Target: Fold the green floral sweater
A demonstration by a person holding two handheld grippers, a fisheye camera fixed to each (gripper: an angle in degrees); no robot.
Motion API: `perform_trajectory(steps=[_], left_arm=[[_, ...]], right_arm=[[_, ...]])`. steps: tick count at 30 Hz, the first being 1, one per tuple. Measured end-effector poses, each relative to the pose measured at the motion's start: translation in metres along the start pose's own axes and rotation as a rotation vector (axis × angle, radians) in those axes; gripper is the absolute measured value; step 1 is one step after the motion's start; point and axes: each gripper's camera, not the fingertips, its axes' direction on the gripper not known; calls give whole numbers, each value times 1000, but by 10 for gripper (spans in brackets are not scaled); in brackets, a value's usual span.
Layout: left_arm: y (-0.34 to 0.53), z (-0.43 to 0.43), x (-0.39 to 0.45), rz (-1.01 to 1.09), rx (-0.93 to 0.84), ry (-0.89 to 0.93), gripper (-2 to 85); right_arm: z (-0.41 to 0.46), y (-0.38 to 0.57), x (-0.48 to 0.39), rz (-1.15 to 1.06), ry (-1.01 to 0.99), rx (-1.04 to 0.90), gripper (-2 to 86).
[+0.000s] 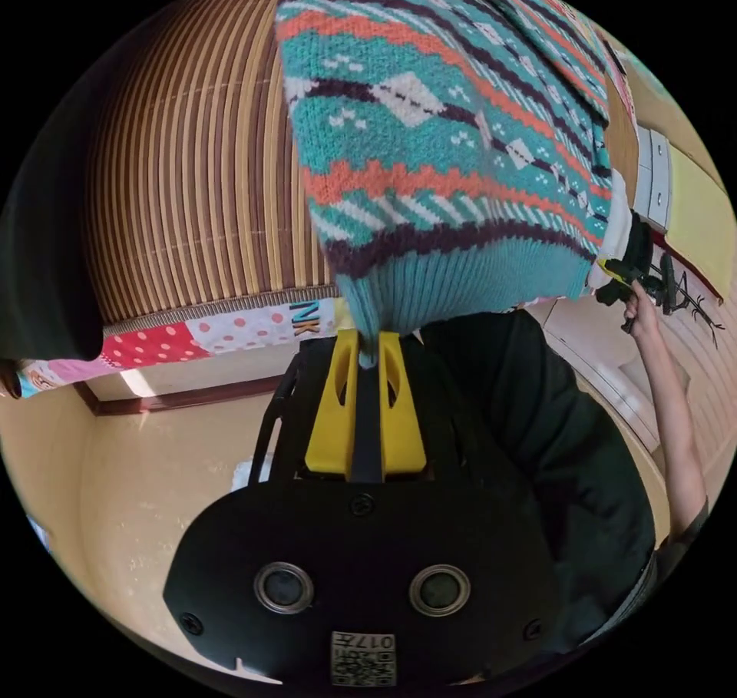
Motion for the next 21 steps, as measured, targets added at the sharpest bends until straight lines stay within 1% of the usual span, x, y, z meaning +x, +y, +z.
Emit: perform_trajectory(steps=[1, 2, 3, 4, 6, 8, 9, 10, 11, 12, 13, 14, 15, 16, 17, 18, 19, 20, 21], left_arm=[[3, -9, -8, -22, 23, 29, 52], [9, -19, -17, -41, 65, 56, 58], [12, -24, -21, -50, 88, 71, 61], [17, -34, -31, -62, 126, 103, 75], [21, -46, -45, -74, 171, 157, 98], [15, -51, -61, -76, 157, 231, 114], [12, -52, -65, -79, 147, 246, 109], [4, -53, -71, -89, 123, 267, 101], [-5, -53, -77, -116, 83, 271, 77], [-9, -54, -80, -135, 54, 280, 65], [-17, -57, -85, -174, -15, 328, 55], [-25, -66, -86, -134, -68, 439, 48], [-28, -73, -83, -78, -81, 515, 47], [-31, -93, -76, 53, -95, 663, 45], [-30, -118, -71, 166, -105, 763, 43], [-27, -132, -70, 215, -106, 794, 43], [-19, -163, -70, 308, -85, 829, 42], [-7, -195, -72, 401, -38, 876, 42], [1, -211, -76, 441, -12, 911, 41]], right_arm=[[-3, 10, 0, -109, -143, 19, 30], [-3, 16, -2, -165, -202, 26, 37], [-2, 25, -2, -220, -260, 25, 63], [3, 32, -2, -233, -269, 9, 101], [18, 37, 0, -244, -251, -38, 129], [38, 37, 2, -247, -248, -146, 125], [45, 37, 8, -203, -205, -179, 102], [36, 37, 15, -150, -156, -155, 78], [32, 36, 18, -155, -188, -169, 66], [26, 33, 26, -161, -279, -215, 51], [18, 31, 35, -195, -416, -273, 45], [12, 31, 39, -223, -500, -290, 43], [-7, 33, 49, -288, -653, -279, 39], [-33, 37, 62, -356, -795, -231, 36], [-47, 40, 69, -383, -859, -200, 35], [-73, 47, 85, -420, -974, -130, 33], [-98, 57, 101, -441, -1084, -42, 31], [-109, 62, 109, -447, -1142, -1, 30], [-128, 73, 125, -456, -1262, 61, 28]])
